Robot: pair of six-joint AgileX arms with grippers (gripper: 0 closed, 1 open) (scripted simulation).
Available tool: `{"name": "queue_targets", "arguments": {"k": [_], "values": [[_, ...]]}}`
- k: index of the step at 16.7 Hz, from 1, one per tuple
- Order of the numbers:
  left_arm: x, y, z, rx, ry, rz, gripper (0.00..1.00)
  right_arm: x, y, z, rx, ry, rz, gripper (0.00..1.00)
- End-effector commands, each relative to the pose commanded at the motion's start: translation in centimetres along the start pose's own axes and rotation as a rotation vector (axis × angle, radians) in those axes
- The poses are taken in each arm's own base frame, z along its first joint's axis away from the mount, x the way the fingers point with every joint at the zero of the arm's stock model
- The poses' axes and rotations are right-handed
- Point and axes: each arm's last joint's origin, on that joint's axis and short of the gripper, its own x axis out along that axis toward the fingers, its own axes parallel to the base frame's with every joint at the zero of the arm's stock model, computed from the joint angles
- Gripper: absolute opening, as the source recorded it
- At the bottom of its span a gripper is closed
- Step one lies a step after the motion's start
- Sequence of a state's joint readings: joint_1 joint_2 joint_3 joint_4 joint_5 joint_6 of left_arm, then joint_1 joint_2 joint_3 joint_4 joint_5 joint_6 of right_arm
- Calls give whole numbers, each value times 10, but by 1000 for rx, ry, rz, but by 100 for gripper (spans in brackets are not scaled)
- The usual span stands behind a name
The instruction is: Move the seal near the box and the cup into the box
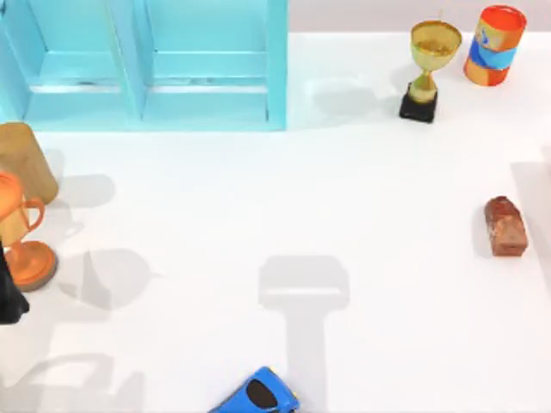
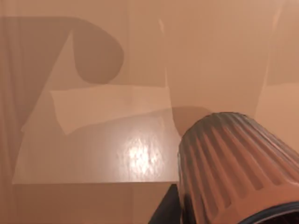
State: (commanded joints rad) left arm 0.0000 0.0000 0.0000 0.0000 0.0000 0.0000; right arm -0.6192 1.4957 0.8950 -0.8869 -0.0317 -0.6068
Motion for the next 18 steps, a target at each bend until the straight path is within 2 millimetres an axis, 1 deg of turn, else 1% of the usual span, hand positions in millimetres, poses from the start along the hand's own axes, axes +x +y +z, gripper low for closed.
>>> {"name": "queue_targets", "arguments": {"k": [7,8,16,18], "values": [[0,0,0,0,0,0,100,0,0,0,0,0,0,98],[0,0,0,0,0,0,100,0,0,0,0,0,0,100],[0,0,0,0,0,0,100,0,0,0,1,-1,-1,100],[0,0,0,0,0,0,100,-3,0,0,4,4,-7,100]]}}
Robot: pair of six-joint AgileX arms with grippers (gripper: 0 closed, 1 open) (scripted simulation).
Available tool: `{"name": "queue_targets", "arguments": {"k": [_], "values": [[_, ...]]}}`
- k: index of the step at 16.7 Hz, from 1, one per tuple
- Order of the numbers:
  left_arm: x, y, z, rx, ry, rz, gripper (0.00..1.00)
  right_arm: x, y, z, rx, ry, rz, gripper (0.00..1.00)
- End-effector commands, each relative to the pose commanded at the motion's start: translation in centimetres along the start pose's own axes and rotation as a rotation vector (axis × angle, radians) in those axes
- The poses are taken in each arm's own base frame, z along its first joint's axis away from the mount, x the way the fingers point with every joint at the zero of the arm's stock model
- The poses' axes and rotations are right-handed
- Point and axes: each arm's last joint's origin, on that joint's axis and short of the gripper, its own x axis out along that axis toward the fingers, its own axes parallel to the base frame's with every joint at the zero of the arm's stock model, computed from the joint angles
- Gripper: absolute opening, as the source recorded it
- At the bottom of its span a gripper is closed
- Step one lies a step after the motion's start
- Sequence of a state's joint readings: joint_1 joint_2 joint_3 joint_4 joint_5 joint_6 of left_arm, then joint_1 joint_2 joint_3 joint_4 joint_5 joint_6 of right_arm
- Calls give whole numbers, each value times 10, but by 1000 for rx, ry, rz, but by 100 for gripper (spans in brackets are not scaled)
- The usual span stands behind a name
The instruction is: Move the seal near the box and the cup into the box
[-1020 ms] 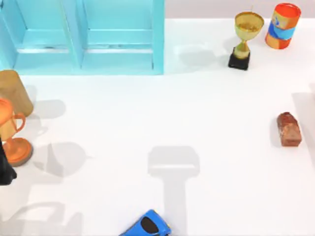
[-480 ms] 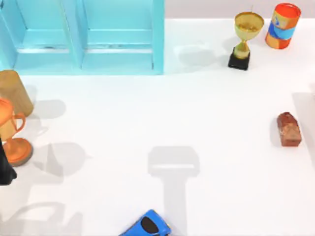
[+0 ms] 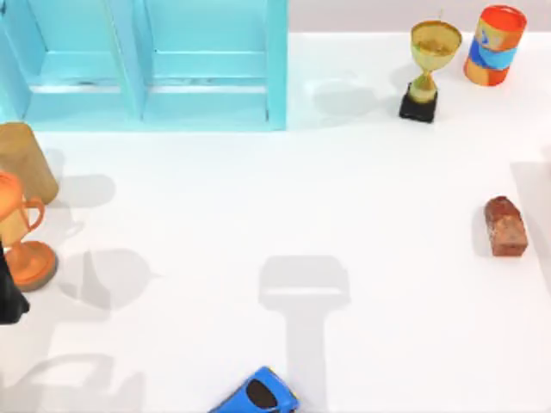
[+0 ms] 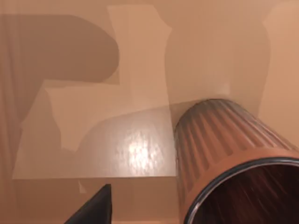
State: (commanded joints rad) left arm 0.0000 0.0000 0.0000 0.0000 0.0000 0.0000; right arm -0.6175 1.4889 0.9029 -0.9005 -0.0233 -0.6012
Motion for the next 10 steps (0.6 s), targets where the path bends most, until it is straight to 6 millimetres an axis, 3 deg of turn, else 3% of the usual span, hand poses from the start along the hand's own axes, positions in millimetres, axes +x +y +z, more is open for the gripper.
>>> {"name": "queue_targets", "arguments": {"k": [2,7,10], "values": [[0,0,0,0,0,0,100,-14,1,1,5,0,-29,100],[0,0,0,0,0,0,100,-81,0,5,27,-51,-95,100],[0,0,0,0,0,0,100,-97,-2,7,14,-30,-46,100]]}}
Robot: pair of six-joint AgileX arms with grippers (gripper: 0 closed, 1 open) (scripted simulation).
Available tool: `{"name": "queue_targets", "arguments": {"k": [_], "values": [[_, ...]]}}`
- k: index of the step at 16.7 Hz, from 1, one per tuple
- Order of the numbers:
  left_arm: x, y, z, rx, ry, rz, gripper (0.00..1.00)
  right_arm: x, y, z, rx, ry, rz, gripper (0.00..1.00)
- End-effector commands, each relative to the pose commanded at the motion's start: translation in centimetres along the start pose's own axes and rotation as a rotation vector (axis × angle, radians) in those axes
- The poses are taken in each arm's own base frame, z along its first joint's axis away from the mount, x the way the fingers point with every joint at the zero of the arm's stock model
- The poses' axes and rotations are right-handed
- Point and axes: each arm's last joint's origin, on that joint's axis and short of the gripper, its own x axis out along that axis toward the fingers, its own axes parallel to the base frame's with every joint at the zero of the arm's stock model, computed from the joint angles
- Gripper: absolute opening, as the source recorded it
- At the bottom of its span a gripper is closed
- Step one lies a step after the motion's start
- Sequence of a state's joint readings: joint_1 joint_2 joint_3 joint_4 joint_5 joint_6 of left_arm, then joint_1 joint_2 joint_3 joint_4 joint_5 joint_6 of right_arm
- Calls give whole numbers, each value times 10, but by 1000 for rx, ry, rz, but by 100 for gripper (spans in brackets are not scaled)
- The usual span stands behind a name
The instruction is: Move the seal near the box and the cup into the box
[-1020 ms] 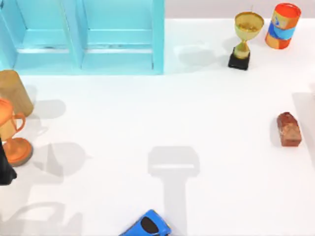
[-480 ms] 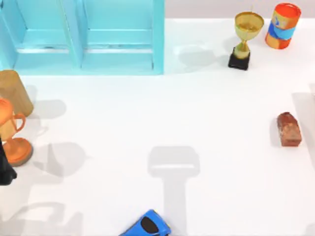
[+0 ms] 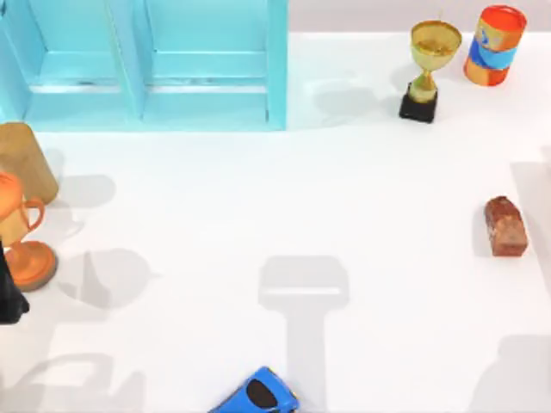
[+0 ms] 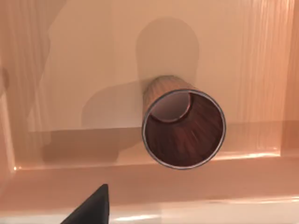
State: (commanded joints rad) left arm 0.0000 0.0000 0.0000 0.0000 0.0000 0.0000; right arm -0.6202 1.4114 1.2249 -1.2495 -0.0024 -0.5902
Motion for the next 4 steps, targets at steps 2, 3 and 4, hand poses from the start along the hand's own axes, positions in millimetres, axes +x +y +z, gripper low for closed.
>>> {"name": "queue_targets", "arguments": {"k": [2,3,4], "values": [[0,0,0,0,0,0,100,0,-1,0,-13,20,42,100],[0,0,0,0,0,0,100,1,-1,1,-16,25,53,100],[0,0,0,0,0,0,100,1,-1,1,-17,25,53,100]]}}
